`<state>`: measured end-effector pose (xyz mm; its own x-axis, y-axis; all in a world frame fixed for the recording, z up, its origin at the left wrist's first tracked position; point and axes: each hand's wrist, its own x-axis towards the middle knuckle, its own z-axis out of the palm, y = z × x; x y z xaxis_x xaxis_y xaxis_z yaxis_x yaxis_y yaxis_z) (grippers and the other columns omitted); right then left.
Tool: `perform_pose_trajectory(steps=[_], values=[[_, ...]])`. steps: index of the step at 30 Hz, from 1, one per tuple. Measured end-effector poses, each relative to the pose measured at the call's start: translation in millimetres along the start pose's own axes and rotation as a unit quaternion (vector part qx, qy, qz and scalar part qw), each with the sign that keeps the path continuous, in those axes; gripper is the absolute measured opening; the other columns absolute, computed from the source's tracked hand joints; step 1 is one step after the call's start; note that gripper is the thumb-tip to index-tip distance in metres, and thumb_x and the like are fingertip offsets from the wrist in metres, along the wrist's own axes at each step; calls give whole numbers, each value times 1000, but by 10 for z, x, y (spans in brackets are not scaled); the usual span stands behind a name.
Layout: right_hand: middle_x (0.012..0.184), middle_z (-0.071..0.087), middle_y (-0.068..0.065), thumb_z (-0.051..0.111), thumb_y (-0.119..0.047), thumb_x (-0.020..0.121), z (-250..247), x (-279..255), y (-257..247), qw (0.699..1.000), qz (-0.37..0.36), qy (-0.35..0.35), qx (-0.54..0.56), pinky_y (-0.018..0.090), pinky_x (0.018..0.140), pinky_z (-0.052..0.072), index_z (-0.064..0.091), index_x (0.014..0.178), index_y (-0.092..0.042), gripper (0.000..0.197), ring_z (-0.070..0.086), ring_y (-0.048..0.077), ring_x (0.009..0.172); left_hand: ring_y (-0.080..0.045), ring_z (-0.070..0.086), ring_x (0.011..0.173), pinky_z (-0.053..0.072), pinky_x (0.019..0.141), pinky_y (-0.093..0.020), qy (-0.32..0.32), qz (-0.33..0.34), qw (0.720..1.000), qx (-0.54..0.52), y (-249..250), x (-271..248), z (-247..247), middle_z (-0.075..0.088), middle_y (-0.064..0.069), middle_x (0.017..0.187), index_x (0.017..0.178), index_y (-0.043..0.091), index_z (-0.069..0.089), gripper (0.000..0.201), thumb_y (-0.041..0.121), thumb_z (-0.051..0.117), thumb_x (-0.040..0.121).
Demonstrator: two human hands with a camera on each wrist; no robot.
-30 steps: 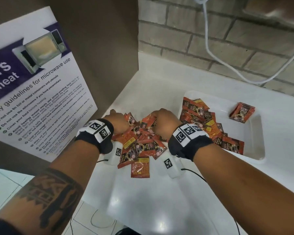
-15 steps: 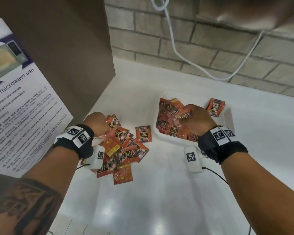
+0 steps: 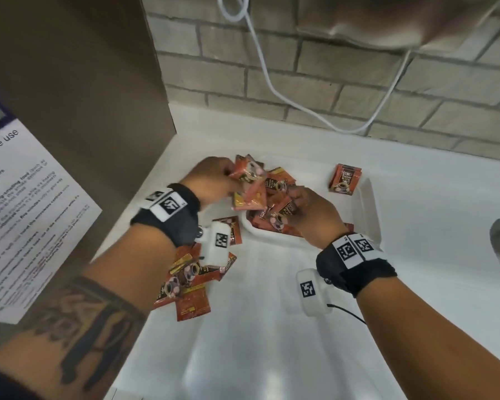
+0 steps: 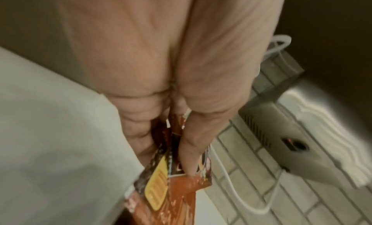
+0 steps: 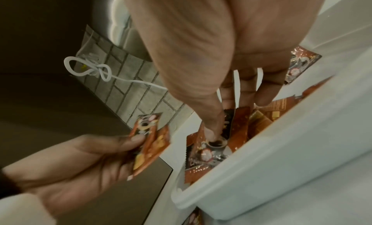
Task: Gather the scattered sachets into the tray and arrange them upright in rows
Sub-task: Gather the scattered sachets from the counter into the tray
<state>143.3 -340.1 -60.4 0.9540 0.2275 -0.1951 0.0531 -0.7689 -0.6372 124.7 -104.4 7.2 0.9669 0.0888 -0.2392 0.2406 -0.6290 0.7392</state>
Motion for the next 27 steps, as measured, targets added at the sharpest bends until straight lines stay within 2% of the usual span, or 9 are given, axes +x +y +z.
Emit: perform_pose_trajectory(steps=[2,5,9,12,15,18,20,23,27], values=[[119,61,-4,75,-26,84,14,-20,47,1000,1,9,-2,26,86,43,49,135,-25,57,60,17,108,-25,65,81,52,71,-36,-13,5,1000,5,52,91,264,68,-8,88,92,9,64,18,18,77,84],[119,57,-4,74,-29,83,16,-52,63,1000,-6,27,-4,26,87,42,47,138,-26,62,57,16,106,-17,57,74,39,60,-29,-4,18,999,48,87,189,556,63,-7,88,97,7,63,22,20,77,85],[114,59,-1,66,-37,79,77,-94,121,999,-37,35,-13,40,89,53,46,136,-33,60,60,19,99,-19,63,104,45,82,-25,14,39,994,102,31,281,801,67,1,115,124,14,64,44,20,78,82],[117,56,4,67,-29,85,67,-123,156,998,-41,33,-29,35,90,49,43,141,-28,61,58,22,105,-27,62,109,54,90,-37,12,45,984,170,14,290,895,65,-4,116,115,18,70,38,32,78,80],[124,54,8,68,-26,88,51,-130,172,998,-39,30,-24,28,92,42,41,145,-25,63,56,24,111,-33,55,111,52,93,-44,-5,35,974,225,12,271,899,55,-12,121,113,19,71,40,42,74,80],[126,54,7,68,-30,88,30,-96,160,998,-47,36,-21,27,90,40,41,146,-26,64,55,24,114,-31,60,102,54,85,-38,-19,19,982,188,-16,235,837,57,-11,112,105,18,71,47,50,72,72],[129,53,6,68,-31,87,16,-64,154,998,-46,33,-25,25,90,38,40,145,-26,65,54,23,116,-26,62,104,54,90,-38,-24,21,987,156,-50,212,766,59,-7,117,118,19,69,65,57,73,65],[129,56,4,67,-38,87,10,-21,153,998,-39,40,-33,28,92,43,42,142,-26,62,56,23,117,-23,59,115,47,94,-29,-23,29,992,120,-88,150,650,54,-5,131,133,18,62,66,45,81,76],[130,56,1,67,-39,87,3,-11,137,998,-24,25,-43,28,93,42,43,142,-26,62,53,21,119,-22,57,115,47,95,-32,-4,35,994,101,-181,75,493,52,-4,131,134,20,58,55,43,75,87]])
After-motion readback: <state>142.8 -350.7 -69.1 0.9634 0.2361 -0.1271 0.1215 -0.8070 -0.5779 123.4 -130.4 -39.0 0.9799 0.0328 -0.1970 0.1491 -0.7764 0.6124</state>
